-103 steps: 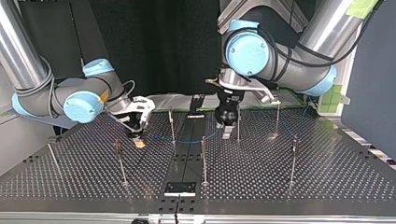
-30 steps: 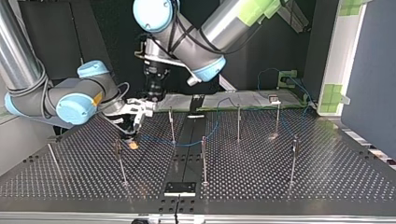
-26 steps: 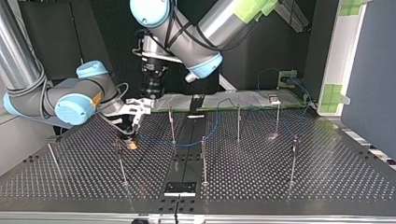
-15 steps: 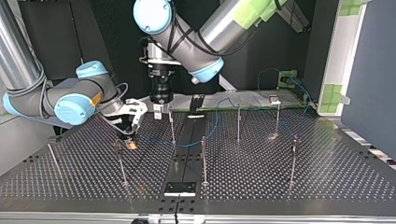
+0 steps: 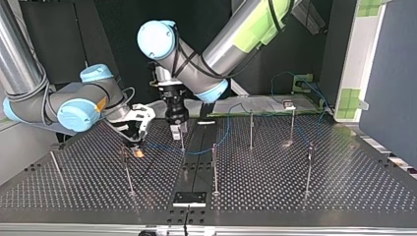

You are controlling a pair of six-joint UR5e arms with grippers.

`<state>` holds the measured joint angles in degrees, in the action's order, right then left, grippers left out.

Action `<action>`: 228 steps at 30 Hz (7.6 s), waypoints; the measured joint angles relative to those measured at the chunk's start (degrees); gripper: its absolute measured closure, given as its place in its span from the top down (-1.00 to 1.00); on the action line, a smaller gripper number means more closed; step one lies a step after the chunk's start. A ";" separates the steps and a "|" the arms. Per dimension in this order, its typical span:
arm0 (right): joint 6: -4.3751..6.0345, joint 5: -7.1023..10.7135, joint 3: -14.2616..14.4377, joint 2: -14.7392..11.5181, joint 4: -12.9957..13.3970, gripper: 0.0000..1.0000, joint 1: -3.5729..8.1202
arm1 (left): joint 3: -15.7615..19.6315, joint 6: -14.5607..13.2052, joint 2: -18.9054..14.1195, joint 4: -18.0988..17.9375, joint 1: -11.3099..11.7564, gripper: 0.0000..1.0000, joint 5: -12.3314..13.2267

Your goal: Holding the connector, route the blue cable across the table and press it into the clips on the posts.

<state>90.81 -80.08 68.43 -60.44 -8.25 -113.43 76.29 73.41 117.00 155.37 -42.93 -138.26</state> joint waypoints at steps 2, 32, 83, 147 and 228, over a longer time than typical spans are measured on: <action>0.00 0.03 0.00 0.00 0.00 -1.00 0.00 | -0.93 -0.03 0.27 -0.45 0.31 1.00 -0.93; 0.00 0.09 0.00 0.00 -0.01 -1.00 -0.03 | -8.34 0.97 4.91 -0.30 3.58 1.00 -3.57; -0.25 0.10 1.65 -1.65 -0.27 -1.00 0.82 | -10.53 12.76 6.61 10.96 4.34 -1.00 -0.43; -0.74 4.20 21.49 -6.38 7.54 -1.00 1.68 | 21.38 17.52 4.79 -6.24 6.38 -1.00 20.36; 3.43 5.71 19.97 1.12 20.56 -1.00 8.34 | 4.23 22.20 14.09 4.61 14.14 1.00 28.62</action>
<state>94.23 -74.36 88.40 -59.32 12.31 -105.09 80.52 95.61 131.09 159.98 -28.80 -109.64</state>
